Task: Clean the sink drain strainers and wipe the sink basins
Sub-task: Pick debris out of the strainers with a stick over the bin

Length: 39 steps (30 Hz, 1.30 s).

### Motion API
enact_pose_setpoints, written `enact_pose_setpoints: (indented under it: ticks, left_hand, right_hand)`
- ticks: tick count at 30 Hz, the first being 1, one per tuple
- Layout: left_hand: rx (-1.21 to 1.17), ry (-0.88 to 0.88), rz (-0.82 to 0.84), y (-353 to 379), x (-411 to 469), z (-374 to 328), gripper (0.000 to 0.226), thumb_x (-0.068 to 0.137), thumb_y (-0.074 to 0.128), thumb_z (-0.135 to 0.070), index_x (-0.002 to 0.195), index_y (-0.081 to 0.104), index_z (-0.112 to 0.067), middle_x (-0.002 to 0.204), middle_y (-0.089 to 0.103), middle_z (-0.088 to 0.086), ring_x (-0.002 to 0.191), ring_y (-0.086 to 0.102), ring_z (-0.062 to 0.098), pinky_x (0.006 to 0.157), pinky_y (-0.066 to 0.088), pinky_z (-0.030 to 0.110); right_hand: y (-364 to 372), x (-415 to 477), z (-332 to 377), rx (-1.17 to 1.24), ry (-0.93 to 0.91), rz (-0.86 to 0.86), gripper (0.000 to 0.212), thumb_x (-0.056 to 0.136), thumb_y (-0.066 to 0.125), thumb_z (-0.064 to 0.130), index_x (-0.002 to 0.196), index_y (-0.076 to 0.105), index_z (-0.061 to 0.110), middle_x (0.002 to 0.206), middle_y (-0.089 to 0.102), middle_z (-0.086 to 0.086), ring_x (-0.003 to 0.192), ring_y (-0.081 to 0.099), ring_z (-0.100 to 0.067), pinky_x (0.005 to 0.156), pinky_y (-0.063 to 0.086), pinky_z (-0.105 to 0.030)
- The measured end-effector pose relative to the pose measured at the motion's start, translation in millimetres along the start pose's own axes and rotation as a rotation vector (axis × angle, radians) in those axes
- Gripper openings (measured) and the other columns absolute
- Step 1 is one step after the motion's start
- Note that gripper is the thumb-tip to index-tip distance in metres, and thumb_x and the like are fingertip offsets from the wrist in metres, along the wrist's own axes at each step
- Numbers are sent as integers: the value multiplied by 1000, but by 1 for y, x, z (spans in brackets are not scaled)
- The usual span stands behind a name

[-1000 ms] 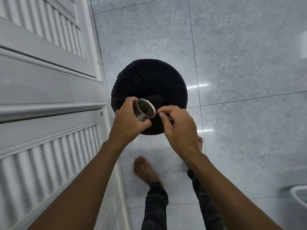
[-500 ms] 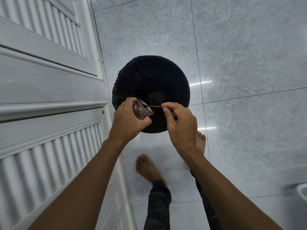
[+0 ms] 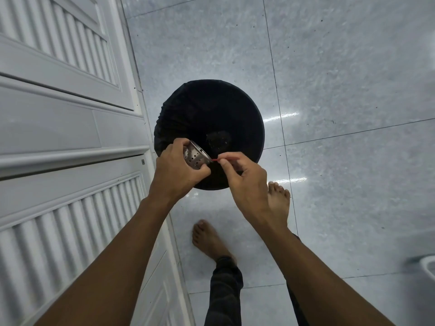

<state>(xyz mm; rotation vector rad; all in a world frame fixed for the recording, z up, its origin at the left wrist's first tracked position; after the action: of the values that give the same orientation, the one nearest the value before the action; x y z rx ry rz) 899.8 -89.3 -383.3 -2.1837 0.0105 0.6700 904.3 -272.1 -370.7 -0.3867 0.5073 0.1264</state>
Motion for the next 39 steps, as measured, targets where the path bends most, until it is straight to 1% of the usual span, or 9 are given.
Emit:
enact_pose_setpoints:
  ticks: [6,9,12,15,20,24,31,35,39]
  left_hand:
    - [30,-42,24,-1,1,-2,80,67,72,-61,134,52,-22,118,63,-3,104,62,16,90,59,36]
    - [36,-29,40,2,1,0,80,67,72,-62,135,52,-23,117,62,-5,102,60,13,82,53,23]
    - [25,-21,68,5,0,1,79,66,72,-62,133,52,-25,113,59,-10,99,59,10,75,45,14]
    - [12,-25,76,4,1,3,80,66,74,-61,133,51,-25,114,59,-10,99,60,10,73,45,12]
    - [-7,-3,80,5,3,-1,83,64,73,-65,134,51,-26,114,58,-12,91,59,3,71,43,9]
    - [-10,-22,78,4,7,4,74,75,87,-48,135,51,-23,114,60,-9,97,61,8,72,43,9]
    - [-5,-17,87,4,6,-2,74,75,86,-48,136,51,-23,112,59,-11,89,57,-6,71,42,6]
    - [-2,-40,83,2,5,2,76,77,87,-45,138,50,-19,114,58,-9,97,61,8,72,44,10]
    - [5,-36,68,3,4,5,76,77,87,-43,139,50,-19,116,60,-7,103,62,12,73,44,9]
  right_hand:
    - [-6,-6,-4,59,34,-155,19,102,62,24,119,71,21,110,73,6,102,67,-8,86,56,-17]
    - [-1,-10,-6,26,39,-49,21,102,62,25,119,71,20,112,73,5,103,67,-9,89,57,-18]
    - [-4,-3,-8,9,97,-138,22,102,61,26,120,71,19,110,74,4,102,68,-8,89,59,-23]
    - [-9,4,-6,57,95,-201,20,102,61,25,119,71,19,107,74,6,99,68,-6,87,59,-22]
    - [-5,2,-5,-12,47,-48,22,102,61,27,119,71,19,108,74,4,100,68,-10,88,60,-28]
    - [-14,6,-6,21,86,-212,22,102,61,27,121,70,19,108,73,5,99,67,-7,86,58,-21]
    - [-9,8,-7,-4,33,-61,20,102,62,27,118,72,21,106,74,7,99,68,-7,85,60,-23]
    - [-20,17,-7,60,59,-209,19,102,62,26,117,72,21,102,74,10,94,68,-2,81,55,-13]
    - [-15,15,-7,89,24,7,17,100,64,26,115,72,22,104,74,10,97,68,-2,82,57,-15]
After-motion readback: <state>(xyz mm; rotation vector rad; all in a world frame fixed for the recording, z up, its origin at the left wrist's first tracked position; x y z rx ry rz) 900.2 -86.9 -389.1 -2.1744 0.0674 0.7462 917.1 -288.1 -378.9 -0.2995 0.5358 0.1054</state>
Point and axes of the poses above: each hand's wrist, its own x-axis towards the middle knuckle, its own y-axis out of the palm, z = x × y, the point moved 2 cm from there along x, towards the middle knuckle
